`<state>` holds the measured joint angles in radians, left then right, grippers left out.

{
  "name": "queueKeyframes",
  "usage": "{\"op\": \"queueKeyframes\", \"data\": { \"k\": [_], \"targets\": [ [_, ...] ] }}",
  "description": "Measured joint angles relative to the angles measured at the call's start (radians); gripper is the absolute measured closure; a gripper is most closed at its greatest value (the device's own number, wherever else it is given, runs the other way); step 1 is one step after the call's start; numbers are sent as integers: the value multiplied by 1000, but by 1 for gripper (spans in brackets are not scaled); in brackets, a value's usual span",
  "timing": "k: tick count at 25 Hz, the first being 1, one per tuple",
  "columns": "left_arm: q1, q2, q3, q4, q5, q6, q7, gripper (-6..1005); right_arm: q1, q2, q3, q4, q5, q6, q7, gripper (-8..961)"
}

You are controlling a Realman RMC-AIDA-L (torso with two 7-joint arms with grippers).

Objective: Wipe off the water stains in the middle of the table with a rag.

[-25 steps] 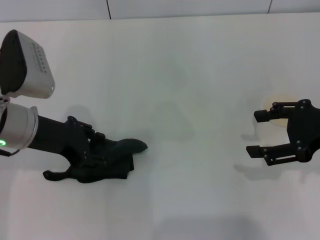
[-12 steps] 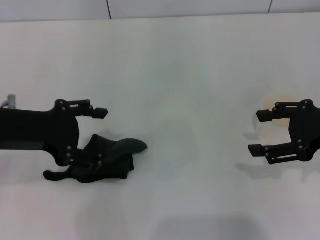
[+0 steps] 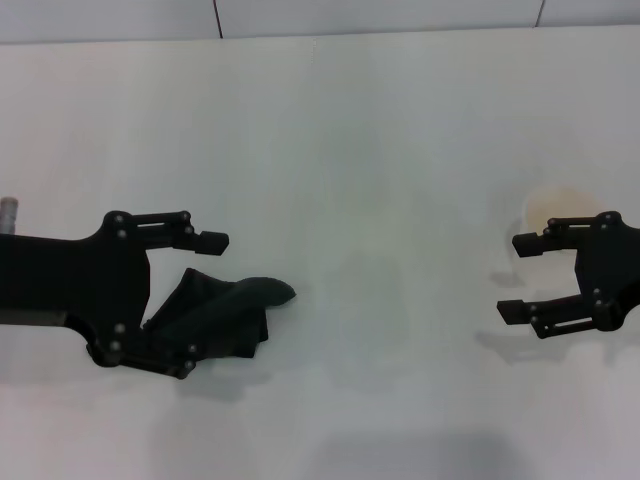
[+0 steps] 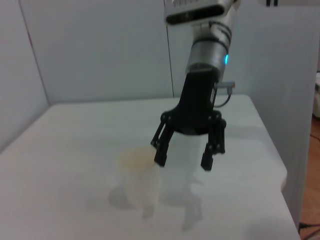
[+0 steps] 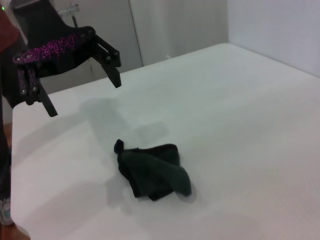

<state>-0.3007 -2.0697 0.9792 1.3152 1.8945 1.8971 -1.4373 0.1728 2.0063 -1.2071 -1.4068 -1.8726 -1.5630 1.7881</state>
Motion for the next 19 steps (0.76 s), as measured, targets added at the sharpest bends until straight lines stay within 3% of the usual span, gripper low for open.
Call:
{"op": "queueKeyframes", "data": {
  "k": [19],
  "targets": [
    [-14, -6, -5, 4, 57, -9, -34, 107, 8, -1, 0, -11, -40, -5, 1, 129]
  ]
}}
